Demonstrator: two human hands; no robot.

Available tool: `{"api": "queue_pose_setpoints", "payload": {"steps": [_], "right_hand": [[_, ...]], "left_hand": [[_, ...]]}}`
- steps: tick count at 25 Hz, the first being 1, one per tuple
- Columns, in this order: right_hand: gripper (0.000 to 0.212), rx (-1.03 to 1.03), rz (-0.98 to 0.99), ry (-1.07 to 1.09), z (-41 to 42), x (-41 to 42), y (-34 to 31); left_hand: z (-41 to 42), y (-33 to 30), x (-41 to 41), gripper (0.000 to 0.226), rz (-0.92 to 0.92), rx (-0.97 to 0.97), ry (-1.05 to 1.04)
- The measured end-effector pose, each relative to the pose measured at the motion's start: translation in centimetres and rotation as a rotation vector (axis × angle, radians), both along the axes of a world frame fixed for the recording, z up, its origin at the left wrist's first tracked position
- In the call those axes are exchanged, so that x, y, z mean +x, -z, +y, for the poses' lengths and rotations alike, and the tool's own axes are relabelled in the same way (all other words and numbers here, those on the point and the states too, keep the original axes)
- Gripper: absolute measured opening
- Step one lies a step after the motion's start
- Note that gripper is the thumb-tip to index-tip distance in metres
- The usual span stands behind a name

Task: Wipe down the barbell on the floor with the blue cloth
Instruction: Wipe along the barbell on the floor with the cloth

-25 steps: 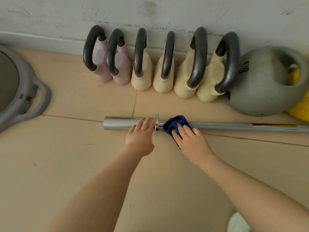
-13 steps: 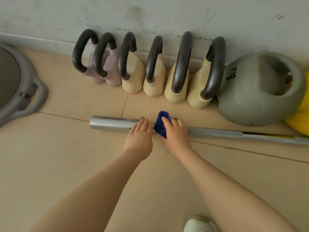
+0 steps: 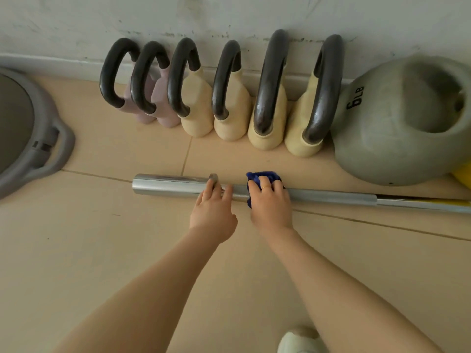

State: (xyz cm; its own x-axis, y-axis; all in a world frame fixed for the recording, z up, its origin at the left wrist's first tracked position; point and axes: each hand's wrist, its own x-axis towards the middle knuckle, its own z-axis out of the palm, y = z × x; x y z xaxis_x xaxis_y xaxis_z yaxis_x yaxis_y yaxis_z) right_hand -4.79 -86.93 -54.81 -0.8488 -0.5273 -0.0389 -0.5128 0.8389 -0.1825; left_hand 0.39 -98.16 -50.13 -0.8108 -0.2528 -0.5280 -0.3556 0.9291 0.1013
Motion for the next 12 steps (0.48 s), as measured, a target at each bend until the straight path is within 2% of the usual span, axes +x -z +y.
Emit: {"api": "queue_pose_setpoints", "payload": {"steps": [2,3,6,8,10,12], "right_hand": [[0.050,-0.017,-0.001,-0.108,3.4,-0.7,-0.1],[0.049,0.022,-0.019,-0.053,5.9,-1.2,-0.4],[0.040,0.181,-0.051,0.400,12.5,-2.6,-0.9],[0.037,0.220,-0.139,0.572,12.9,-2.7,-1.3],[0.038,0.163,-0.168,0.492,10.6,-2.2,-1.4],[0.048,0.119,-0.184,0.289,9.1,-1.2,-1.3]], "left_hand": [[1.1,0.0,0.0,0.070,0.054,0.024,0.023],[1.7,0.0,0.1,0.071,0.059,0.043,0.060],[2.9,0.4,0.7,0.073,-0.024,0.142,0.077],[3.2,0.9,0.8,0.073,-0.041,0.100,0.073],[3.5,1.2,0.6,0.073,-0.016,-0.015,0.151],[3.7,1.5,0.4,0.074,-0.029,-0.052,0.183]]}}
